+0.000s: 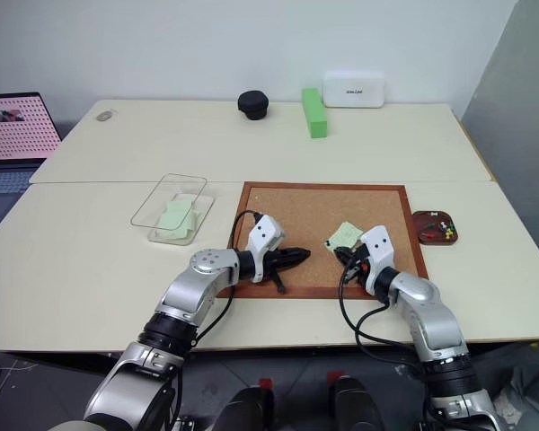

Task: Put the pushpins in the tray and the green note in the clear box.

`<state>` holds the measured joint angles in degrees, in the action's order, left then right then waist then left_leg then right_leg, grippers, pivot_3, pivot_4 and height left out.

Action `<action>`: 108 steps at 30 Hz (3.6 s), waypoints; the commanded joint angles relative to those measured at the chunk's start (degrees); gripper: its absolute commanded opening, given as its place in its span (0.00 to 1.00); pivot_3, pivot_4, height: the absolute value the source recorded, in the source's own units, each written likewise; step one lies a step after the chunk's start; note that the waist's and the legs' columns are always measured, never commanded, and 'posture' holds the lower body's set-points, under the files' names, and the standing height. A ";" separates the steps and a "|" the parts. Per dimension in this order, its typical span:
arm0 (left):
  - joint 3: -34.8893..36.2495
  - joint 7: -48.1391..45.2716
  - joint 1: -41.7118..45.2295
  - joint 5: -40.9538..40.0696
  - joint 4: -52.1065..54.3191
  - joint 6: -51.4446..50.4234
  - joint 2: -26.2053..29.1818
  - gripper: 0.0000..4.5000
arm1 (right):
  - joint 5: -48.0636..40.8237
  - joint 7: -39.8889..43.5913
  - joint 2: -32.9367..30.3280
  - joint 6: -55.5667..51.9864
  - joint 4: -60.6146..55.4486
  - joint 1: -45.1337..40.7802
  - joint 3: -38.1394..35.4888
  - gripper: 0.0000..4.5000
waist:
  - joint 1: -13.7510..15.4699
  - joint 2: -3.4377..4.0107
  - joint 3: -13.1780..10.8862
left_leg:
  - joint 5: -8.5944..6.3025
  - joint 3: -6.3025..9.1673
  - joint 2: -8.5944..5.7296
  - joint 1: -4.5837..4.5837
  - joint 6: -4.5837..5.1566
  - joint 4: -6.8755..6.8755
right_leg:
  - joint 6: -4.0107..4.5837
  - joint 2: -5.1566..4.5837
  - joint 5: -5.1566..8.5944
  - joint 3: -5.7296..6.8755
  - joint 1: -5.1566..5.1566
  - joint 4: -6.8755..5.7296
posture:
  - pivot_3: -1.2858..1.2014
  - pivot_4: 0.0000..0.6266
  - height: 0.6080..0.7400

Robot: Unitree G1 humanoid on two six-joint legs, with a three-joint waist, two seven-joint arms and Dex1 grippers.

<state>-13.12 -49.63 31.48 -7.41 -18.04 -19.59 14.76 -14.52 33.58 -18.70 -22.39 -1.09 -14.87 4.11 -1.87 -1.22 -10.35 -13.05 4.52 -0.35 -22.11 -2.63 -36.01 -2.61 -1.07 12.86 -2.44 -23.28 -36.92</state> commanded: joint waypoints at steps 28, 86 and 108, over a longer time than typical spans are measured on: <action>-1.50 -0.58 -2.91 0.36 0.38 -1.86 0.39 0.00 | 8.30 -22.14 -3.34 0.90 -0.67 -6.34 -14.23 0.00 | 0.04 0.00 0.00 | 0.00 -0.02 -0.04 -0.02 0.00 0.00 | 0.01 -0.04 0.01 -0.02 -0.02 0.00 | 0.52 0.24 1.00; -0.89 0.14 -1.47 0.21 -1.15 -2.72 -0.06 0.00 | -2.68 -0.88 -0.53 -0.66 -0.47 -6.26 -4.43 0.86 | -0.02 0.02 0.01 | 0.00 -0.01 0.01 0.06 0.01 0.00 | 0.00 0.01 0.00 -0.02 0.04 -0.03 | 0.52 0.24 1.00; -0.61 0.31 -1.42 0.17 -0.78 -2.99 0.54 0.00 | 5.09 -0.73 2.93 7.19 12.30 -10.36 2.56 0.55 | -0.04 0.02 0.01 | 0.00 -0.01 0.00 0.08 0.00 -0.01 | 0.00 0.00 0.00 -0.02 0.03 -0.03 | 0.52 0.24 1.00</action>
<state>-13.02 -49.53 31.31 -7.98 -17.50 -20.95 14.80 -9.91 32.66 -16.24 -16.79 11.23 -23.83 6.98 -1.91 -1.20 -10.34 -13.04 4.50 -0.35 -22.03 -2.63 -36.02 -2.61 -1.07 12.86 -2.45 -23.25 -36.95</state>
